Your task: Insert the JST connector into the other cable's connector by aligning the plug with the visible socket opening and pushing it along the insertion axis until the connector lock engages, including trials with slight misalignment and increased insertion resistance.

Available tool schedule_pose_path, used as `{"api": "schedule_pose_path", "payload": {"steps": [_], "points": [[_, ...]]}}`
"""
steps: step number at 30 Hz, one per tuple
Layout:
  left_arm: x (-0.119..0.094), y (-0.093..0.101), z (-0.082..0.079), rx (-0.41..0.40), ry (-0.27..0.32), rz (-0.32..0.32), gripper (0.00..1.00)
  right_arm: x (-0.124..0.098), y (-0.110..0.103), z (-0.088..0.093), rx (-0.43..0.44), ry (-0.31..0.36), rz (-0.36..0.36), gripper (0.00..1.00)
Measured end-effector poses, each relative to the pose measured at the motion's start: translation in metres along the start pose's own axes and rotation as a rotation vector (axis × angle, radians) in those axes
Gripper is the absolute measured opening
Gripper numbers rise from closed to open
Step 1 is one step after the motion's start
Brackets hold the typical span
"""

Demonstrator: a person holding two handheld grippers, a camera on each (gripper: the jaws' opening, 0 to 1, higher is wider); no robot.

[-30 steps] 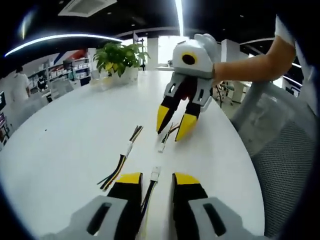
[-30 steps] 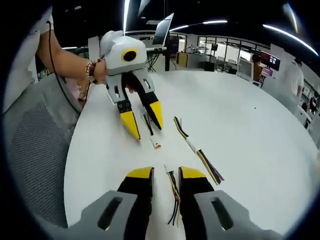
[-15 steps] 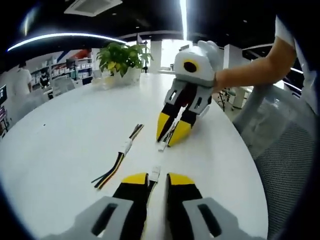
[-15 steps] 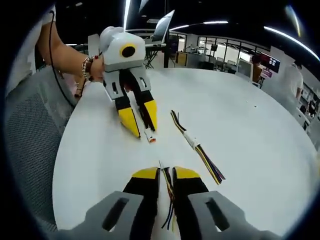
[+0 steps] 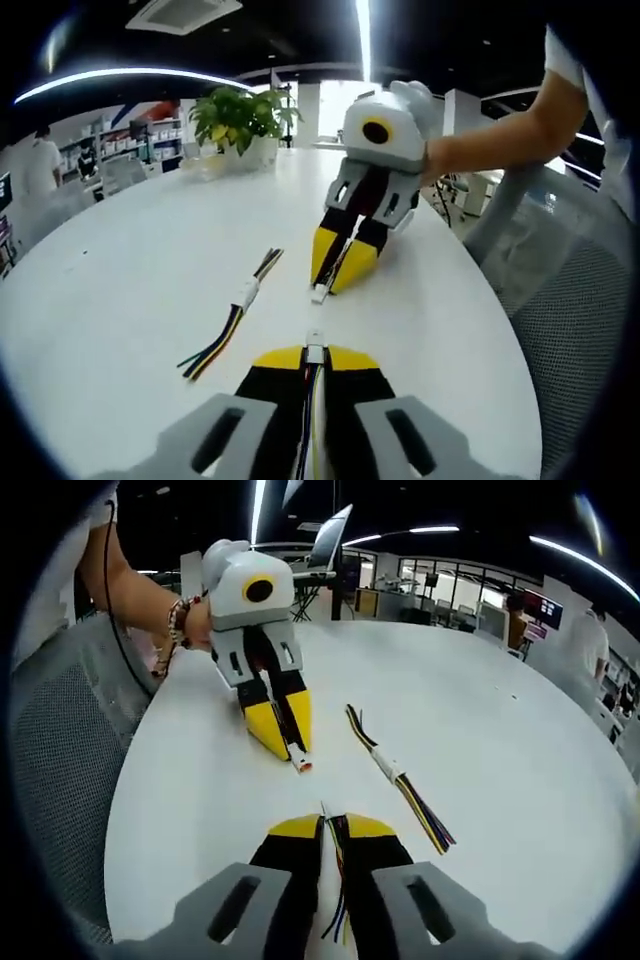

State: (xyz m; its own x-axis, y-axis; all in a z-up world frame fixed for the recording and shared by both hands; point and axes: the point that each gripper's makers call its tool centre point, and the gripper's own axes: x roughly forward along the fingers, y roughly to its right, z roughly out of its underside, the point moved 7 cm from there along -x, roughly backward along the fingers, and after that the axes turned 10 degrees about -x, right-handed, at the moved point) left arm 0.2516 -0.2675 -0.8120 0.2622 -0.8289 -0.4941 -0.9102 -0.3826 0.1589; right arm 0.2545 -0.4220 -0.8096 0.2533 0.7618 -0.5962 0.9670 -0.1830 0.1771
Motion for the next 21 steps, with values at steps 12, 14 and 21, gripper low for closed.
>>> {"api": "schedule_pose_path", "payload": {"steps": [12,14,21], "points": [[-0.004,0.000,-0.015,0.025,0.010,0.006,0.00,-0.001,-0.003,-0.026,-0.059,0.045,-0.022,0.03],[-0.005,0.000,-0.016,0.024,0.015,0.009,0.00,0.001,-0.004,-0.030,-0.078,0.045,-0.023,0.03],[-0.006,0.004,-0.017,0.061,0.006,0.018,0.00,0.003,-0.006,-0.032,-0.115,0.025,-0.033,0.03]]}}
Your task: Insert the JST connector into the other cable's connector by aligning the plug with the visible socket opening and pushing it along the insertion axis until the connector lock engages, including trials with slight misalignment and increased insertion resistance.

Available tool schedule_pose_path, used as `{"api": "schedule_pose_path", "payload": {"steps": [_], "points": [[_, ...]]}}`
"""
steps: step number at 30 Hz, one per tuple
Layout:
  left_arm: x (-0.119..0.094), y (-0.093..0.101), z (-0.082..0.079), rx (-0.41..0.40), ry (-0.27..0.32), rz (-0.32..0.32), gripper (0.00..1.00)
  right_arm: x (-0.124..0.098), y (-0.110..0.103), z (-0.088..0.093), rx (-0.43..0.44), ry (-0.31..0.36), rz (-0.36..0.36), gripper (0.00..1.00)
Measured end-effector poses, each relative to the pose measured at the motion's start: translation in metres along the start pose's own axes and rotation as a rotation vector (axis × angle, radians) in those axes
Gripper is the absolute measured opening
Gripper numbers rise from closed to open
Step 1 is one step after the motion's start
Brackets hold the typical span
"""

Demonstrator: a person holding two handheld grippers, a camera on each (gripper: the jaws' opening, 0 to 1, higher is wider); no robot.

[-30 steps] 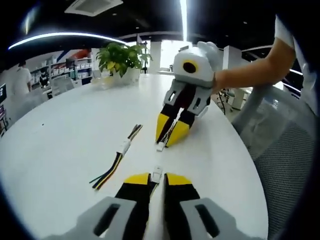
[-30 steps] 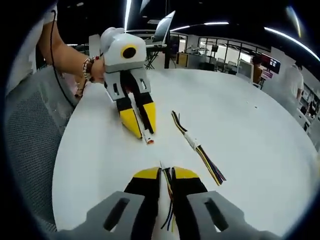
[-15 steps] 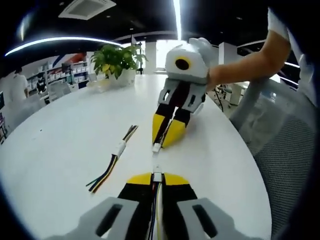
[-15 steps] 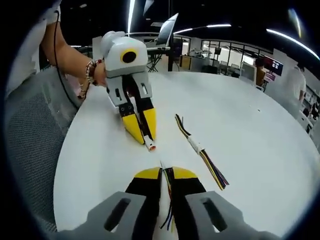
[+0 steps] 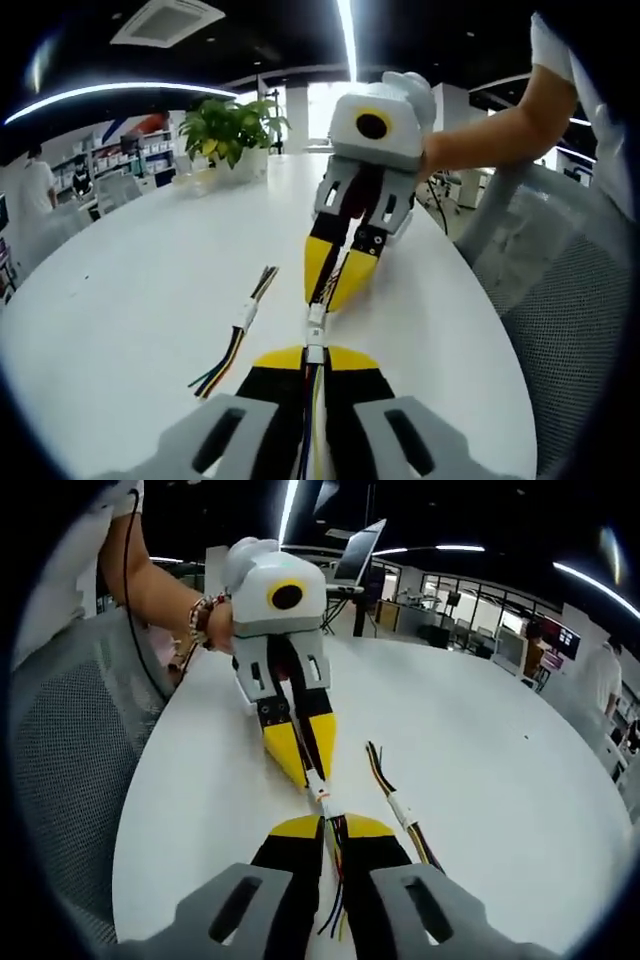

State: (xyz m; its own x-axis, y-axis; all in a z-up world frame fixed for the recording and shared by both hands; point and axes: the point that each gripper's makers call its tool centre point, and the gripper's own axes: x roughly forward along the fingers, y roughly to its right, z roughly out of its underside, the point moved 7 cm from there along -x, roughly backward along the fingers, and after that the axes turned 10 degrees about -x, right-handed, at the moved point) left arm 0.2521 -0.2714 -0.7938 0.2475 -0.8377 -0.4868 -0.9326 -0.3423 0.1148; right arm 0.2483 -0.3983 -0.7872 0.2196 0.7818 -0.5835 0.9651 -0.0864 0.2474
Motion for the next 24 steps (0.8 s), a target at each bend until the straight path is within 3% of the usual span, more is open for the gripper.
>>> {"api": "schedule_pose_path", "payload": {"steps": [24], "points": [[-0.0025,0.0071,-0.0028,0.051,-0.007,0.044,0.00,0.0011,-0.0055,-0.0032,-0.012,0.006,-0.051,0.03]]}}
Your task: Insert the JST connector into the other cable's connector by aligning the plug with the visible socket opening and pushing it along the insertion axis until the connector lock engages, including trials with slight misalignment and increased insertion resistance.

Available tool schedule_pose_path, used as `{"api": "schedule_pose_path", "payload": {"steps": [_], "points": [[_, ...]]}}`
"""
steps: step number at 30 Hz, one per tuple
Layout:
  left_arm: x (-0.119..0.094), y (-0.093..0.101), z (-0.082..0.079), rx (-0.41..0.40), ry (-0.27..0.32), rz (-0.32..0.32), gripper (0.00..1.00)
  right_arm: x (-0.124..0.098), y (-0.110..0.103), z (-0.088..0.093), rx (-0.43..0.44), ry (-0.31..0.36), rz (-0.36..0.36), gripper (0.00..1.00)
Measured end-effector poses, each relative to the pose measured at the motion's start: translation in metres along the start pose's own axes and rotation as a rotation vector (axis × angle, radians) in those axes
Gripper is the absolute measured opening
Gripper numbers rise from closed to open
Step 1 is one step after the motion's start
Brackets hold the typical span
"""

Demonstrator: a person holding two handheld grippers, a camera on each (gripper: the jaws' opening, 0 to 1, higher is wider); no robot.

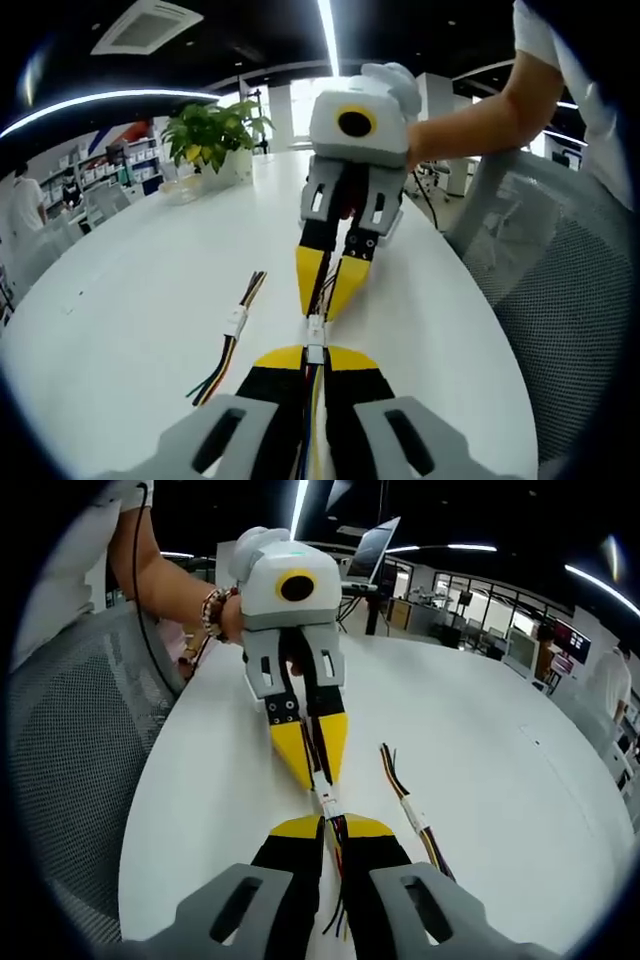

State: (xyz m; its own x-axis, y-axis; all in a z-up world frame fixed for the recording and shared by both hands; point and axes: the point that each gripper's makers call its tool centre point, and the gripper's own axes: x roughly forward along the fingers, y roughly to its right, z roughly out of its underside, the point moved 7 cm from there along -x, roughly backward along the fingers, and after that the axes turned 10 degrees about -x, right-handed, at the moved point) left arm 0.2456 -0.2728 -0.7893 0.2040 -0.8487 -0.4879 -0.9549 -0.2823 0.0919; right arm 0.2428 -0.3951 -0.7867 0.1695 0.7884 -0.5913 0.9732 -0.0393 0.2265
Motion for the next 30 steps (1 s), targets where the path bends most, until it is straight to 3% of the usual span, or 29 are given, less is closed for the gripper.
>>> {"api": "schedule_pose_path", "payload": {"steps": [30], "points": [[-0.0032,0.0035,-0.0039,0.019,-0.002,0.026,0.00,-0.0017,-0.0008,-0.0042,0.008,0.018,-0.023,0.02]]}}
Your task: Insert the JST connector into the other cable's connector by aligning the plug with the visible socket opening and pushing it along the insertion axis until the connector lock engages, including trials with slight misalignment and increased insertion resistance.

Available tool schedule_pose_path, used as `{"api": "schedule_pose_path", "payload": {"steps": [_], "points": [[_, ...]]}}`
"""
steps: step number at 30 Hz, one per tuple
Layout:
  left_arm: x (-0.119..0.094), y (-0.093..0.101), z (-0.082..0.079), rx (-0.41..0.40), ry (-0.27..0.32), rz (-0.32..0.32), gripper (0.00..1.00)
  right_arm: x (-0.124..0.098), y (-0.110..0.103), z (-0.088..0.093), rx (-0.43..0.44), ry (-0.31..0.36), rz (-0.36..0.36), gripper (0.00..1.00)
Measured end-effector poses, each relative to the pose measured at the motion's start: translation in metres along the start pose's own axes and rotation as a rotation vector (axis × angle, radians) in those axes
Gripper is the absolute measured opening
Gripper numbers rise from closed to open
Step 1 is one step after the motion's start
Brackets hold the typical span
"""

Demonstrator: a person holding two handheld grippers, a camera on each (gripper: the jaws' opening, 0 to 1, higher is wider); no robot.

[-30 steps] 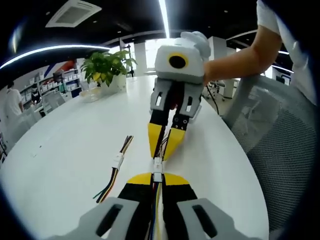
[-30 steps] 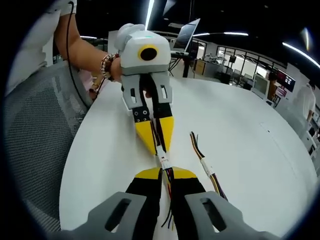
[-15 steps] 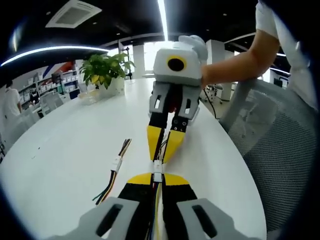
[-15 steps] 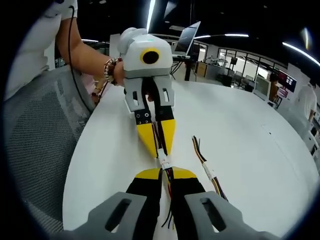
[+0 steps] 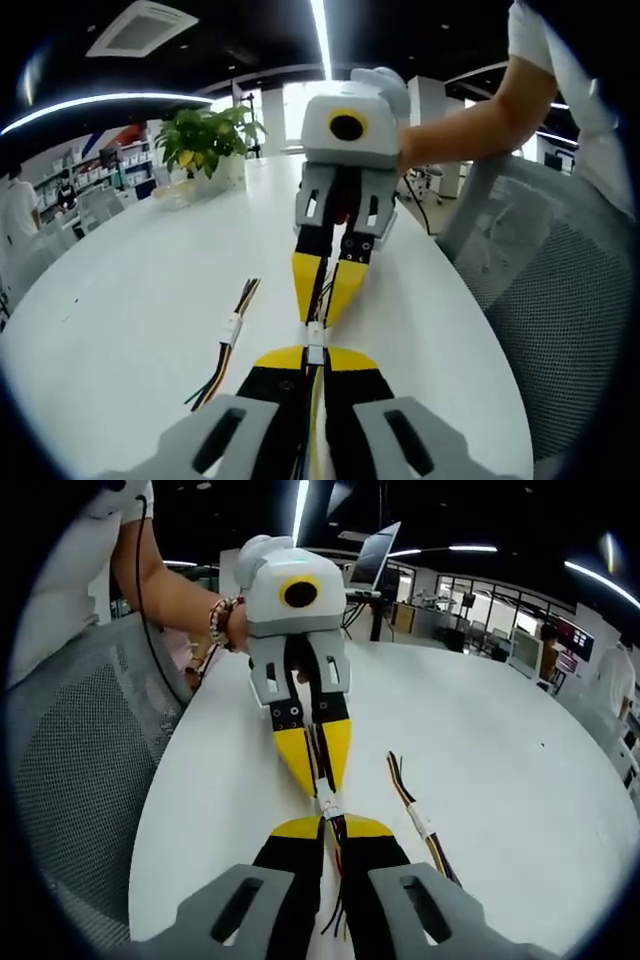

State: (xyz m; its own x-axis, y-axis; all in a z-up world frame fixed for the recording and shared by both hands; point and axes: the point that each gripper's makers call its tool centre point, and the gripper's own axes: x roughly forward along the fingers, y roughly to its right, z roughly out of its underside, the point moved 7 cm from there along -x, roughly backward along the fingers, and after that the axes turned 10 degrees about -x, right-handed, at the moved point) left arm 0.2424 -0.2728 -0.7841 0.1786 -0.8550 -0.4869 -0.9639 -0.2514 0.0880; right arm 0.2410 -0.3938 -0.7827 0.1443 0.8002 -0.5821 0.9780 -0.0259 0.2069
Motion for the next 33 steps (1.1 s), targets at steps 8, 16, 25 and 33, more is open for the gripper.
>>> {"api": "schedule_pose_path", "payload": {"steps": [8,16,25,33], "points": [[0.001,0.001,0.002,0.010,-0.020,0.003,0.00,0.002,-0.002,0.001,0.022,-0.009,-0.007,0.02],[0.000,0.000,0.001,-0.001,-0.018,0.004,0.00,0.001,-0.001,0.000,0.032,-0.006,-0.004,0.02],[0.003,-0.002,0.000,0.008,-0.021,-0.003,0.00,0.001,0.002,0.005,0.036,0.008,0.018,0.03],[0.011,-0.018,-0.012,0.022,-0.008,-0.022,0.00,-0.005,0.017,0.008,0.058,0.023,0.086,0.04]]}}
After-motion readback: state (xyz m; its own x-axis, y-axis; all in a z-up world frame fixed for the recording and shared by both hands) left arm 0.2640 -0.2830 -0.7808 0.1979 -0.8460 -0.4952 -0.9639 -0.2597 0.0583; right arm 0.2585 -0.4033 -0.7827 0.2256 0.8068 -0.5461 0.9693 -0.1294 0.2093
